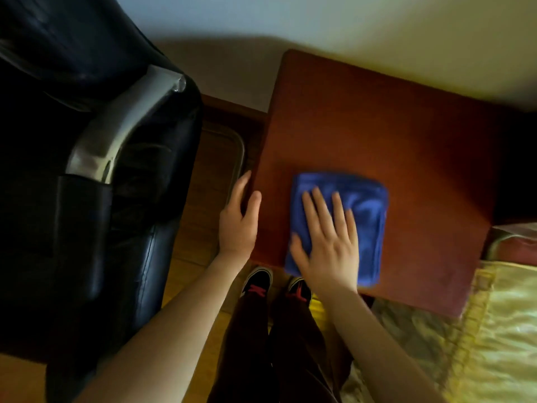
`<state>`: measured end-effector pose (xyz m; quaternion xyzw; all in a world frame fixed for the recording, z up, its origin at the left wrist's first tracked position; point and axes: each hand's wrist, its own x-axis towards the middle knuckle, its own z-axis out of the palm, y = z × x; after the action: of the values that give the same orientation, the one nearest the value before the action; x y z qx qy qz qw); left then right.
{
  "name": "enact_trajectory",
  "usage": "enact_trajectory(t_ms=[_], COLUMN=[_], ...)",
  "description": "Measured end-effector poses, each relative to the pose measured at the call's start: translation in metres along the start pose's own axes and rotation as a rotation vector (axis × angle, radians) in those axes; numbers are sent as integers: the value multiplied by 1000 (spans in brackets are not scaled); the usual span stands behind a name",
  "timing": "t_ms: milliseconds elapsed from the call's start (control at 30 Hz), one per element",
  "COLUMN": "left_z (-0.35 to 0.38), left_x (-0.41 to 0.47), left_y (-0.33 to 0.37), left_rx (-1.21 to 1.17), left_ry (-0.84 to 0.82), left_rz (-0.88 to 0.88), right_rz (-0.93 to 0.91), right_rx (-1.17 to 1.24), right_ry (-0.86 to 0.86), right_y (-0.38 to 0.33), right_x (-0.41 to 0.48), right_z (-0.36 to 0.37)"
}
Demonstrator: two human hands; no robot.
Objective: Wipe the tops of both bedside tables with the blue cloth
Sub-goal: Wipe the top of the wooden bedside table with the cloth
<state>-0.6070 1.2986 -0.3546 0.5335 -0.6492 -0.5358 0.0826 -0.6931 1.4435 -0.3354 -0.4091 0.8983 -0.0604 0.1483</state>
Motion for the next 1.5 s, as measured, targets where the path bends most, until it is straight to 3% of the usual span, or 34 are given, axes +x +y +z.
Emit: enact_trajectory(t_ms=[133,333,467,600,833,933,1100,1233,1367,1500], left_z=[-1,1,3,3,3,2,3,4,5,5], left_x=[0,2,3,0,-1,0,2,3,0,-1], left_y=[1,-5,-5,0,2,0,-5,-2,0,1], left_rx=[31,11,24,59,106,131,165,168,165,151], left_ry=[-15,-9,-5,16,-15,-18,-21,-12,-13,-43], left_rz=[2,36,55,41,-18,-11,42,39,41,19], right_rz=[-17,82,126,79,143,135,190,220,168,172], right_rx=[-17,14,9,38,2,9,50,47,35,59], right_ry=[-33,177,161,200,57,93,217,191,182,153], right_y=[16,39,53,49,40,49,82,102,99,85], right_x=[-28,145,207,146,-54,-31,105,170,148,36], right_z=[8,-23,-44,-35,11,8,-27,-50,-47,-22])
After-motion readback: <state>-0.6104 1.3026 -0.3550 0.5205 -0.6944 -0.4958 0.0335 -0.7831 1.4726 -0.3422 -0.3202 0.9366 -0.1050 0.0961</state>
